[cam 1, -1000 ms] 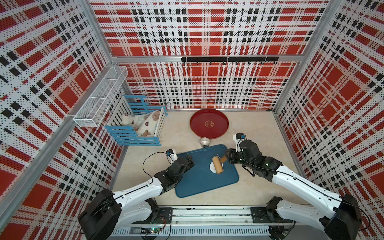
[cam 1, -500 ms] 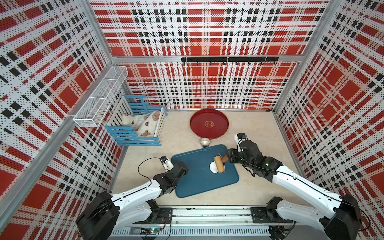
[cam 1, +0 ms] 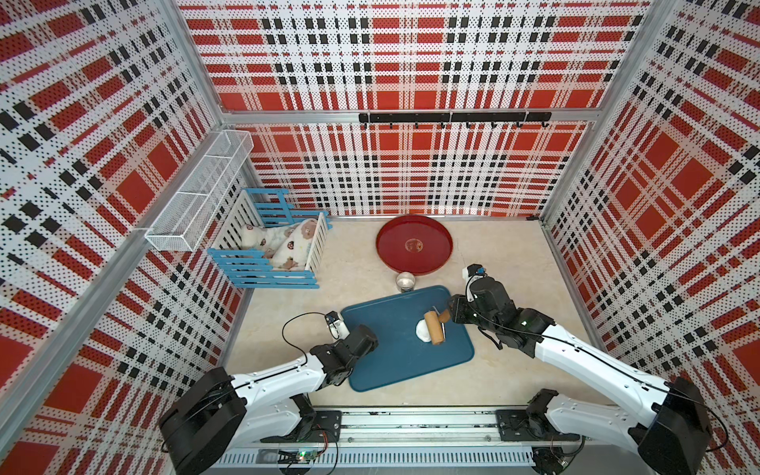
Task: Roll out the dumpling wrappers from the dough
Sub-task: Flatten out the dough on the work surface.
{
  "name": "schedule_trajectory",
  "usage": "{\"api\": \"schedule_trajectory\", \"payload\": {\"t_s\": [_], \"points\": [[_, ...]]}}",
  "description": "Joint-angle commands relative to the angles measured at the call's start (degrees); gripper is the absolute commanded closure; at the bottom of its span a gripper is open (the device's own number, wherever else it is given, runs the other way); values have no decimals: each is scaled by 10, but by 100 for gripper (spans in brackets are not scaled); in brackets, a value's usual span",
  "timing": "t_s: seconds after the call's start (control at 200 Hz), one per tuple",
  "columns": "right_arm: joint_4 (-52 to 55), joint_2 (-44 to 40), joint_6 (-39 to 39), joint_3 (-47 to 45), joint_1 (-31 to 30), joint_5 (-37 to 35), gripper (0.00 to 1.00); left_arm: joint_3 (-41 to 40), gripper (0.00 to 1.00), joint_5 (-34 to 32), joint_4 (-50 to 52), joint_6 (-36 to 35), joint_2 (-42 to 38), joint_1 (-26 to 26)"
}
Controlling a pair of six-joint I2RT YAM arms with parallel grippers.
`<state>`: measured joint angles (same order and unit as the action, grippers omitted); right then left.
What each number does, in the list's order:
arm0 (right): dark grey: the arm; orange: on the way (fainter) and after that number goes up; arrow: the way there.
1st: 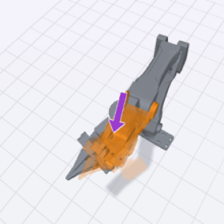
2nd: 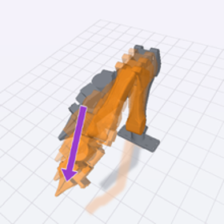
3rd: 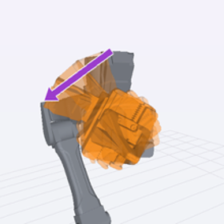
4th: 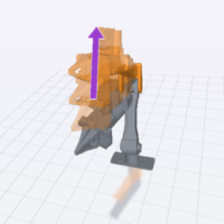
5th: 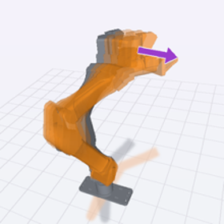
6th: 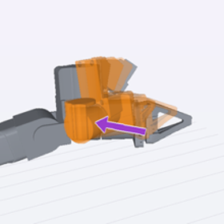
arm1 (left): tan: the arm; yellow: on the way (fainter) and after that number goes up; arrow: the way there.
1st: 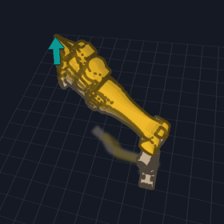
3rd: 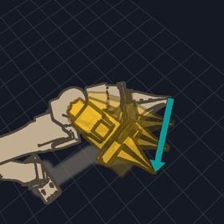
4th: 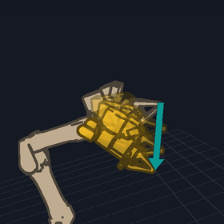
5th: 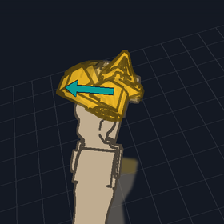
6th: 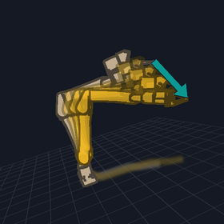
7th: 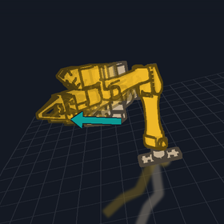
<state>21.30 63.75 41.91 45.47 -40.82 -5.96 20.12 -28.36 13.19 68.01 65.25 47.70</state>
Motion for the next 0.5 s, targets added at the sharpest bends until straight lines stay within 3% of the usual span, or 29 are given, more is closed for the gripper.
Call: {"api": "schedule_trajectory", "payload": {"t_s": [0.0, 0.491], "points": [[-9, 3, 16, 16, -3, -5, 100, -3, 9, 6, -25, 12, 7, 15], [34, 42, 5, 28, -3, -31, 100, -29, 9, -14, -57, 25, -10, 22]]}}
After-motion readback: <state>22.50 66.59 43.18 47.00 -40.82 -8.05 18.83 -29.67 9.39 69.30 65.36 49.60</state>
